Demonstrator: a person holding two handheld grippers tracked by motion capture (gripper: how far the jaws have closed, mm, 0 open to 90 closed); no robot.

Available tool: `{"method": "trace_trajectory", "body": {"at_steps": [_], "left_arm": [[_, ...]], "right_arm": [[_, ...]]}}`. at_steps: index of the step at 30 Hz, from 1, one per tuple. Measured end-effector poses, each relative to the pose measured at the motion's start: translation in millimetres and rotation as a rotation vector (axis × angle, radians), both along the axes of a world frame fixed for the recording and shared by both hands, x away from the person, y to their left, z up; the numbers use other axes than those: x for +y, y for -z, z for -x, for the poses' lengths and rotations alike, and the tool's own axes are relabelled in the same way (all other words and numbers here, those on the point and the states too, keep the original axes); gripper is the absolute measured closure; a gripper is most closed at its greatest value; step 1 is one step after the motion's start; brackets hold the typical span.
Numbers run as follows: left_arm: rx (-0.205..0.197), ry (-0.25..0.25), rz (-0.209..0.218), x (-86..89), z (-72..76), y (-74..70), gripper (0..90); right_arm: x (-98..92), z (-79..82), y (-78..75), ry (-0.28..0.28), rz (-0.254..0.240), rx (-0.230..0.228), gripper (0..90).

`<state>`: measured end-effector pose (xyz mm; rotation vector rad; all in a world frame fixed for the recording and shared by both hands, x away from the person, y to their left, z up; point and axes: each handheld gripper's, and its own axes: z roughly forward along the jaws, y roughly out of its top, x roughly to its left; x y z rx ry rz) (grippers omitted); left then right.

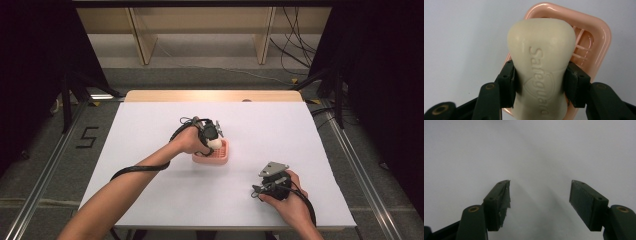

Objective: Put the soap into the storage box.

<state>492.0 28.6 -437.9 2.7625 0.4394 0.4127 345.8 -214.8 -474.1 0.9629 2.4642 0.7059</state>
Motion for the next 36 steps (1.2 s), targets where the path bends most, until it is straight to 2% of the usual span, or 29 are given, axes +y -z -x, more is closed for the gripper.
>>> {"method": "trace_trajectory", "body": {"at_steps": [7,10,12,18,20,22,24,26,29,36], "left_arm": [[-0.003,0.0,0.001,-1.2,-2.0,2.7,49.1],[0.014,-0.008,0.004,-0.7,-2.5,2.7,47.9],[0.028,0.004,0.003,0.3,-2.2,0.9,43.8],[0.005,-0.006,0.043,7.8,5.7,-9.2,40.1],[0.008,-0.019,0.056,12.0,9.9,-12.8,38.9],[-0.004,-0.019,0.06,17.5,13.4,-16.5,38.3],[0.004,-0.048,0.088,23.8,19.0,-18.1,38.0],[0.002,-0.052,0.086,30.9,24.6,-20.5,37.5],[-0.008,-0.075,0.105,42.3,31.4,-24.2,36.9],[-0.027,-0.109,0.149,68.2,47.2,-22.5,35.4]], "right_arm": [[-0.2,0.0,0.0,0.0,0.0,-0.001,33.8],[-0.1,0.0,-0.1,0.0,0.0,0.0,33.7],[-0.1,0.0,0.0,-0.001,0.001,0.001,33.7],[0.0,-0.9,0.4,-0.005,0.004,-0.003,33.7],[-0.1,-0.8,0.3,-0.005,0.005,-0.004,33.7],[0.0,-0.3,-0.1,0.003,0.001,-0.002,33.6],[-0.4,-0.2,-1.0,0.0,0.002,-0.002,33.5],[-0.2,0.0,-1.5,0.001,0.0,-0.016,33.4],[-0.2,0.1,-1.6,-0.001,0.002,-0.01,33.4],[0.4,-0.5,-0.7,-0.004,0.005,-0.01,33.3]]}}
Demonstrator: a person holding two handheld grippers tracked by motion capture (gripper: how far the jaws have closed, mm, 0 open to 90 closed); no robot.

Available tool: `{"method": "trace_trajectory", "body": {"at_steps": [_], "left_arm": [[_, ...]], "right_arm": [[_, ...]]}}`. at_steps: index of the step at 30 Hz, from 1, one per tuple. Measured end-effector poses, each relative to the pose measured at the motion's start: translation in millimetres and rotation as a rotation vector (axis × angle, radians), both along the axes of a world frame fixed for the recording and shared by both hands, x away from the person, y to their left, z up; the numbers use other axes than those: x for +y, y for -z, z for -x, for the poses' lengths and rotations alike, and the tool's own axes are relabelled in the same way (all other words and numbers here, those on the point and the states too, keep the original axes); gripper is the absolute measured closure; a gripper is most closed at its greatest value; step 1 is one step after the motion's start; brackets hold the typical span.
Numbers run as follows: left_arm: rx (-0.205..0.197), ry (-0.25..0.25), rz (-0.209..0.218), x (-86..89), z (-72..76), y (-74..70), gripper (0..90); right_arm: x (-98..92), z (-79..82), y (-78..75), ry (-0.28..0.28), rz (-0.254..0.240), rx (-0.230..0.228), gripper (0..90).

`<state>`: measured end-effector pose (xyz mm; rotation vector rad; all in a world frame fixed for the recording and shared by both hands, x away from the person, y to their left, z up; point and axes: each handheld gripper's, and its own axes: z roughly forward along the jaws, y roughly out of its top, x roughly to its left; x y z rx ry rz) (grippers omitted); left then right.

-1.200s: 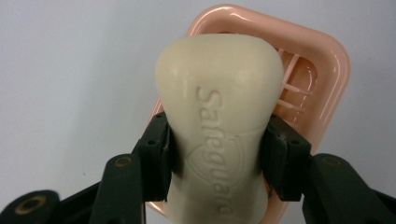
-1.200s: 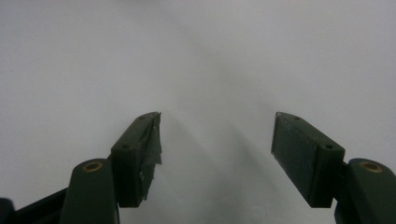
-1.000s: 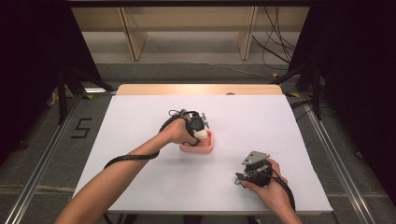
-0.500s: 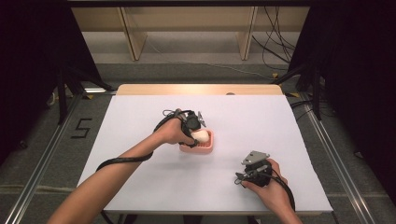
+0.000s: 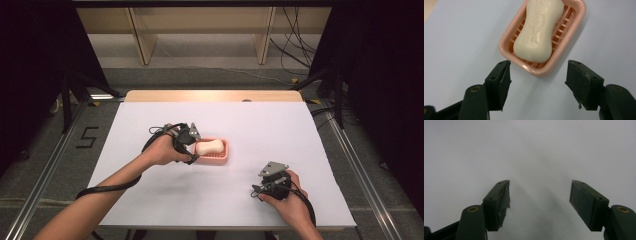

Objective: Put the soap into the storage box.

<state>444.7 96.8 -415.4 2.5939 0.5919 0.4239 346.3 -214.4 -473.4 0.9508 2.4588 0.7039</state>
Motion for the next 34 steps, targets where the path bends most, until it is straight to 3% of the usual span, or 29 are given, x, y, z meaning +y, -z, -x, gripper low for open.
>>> {"method": "trace_trajectory", "body": {"at_steps": [7,8,13,21,23,24,25,27,28,31,34], "left_arm": [[0.003,-0.026,0.051,23.8,16.3,3.1,34.5],[-0.011,-0.034,0.059,26.8,18.8,5.0,34.4],[0.006,-0.04,0.077,43.4,30.1,10.0,33.8],[-0.002,-0.072,0.101,62.9,48.5,23.0,33.9],[0.013,-0.086,0.111,70.6,57.1,30.5,33.8],[0.002,-0.097,0.127,72.9,60.5,34.8,33.8],[0.034,-0.095,0.116,76.4,62.5,36.8,33.8],[0.022,-0.117,0.143,82.9,70.3,45.4,33.8],[0.04,-0.118,0.139,86.1,72.0,46.5,33.8],[0.063,-0.151,0.184,97.8,79.2,54.2,33.8],[0.053,-0.177,0.179,104.3,82.4,57.2,33.8]], "right_arm": [[-0.5,0.3,0.6,0.007,-0.003,0.001,33.3],[-0.3,0.6,0.4,0.007,-0.002,0.002,33.3],[0.1,0.8,0.1,0.008,0.0,0.003,33.3],[2.0,1.9,1.8,0.019,-0.01,0.012,33.1],[1.0,0.5,1.6,0.006,-0.001,0.004,33.1],[1.9,1.7,1.5,0.015,-0.007,0.008,33.1],[1.2,0.9,0.9,0.008,-0.004,0.005,33.1],[0.9,1.1,0.6,0.008,-0.002,0.008,33.0],[1.5,1.9,1.6,0.019,-0.011,0.016,32.9],[0.3,1.0,1.4,0.011,-0.002,0.015,32.8],[0.6,0.6,1.9,0.013,-0.003,0.013,32.7]]}}
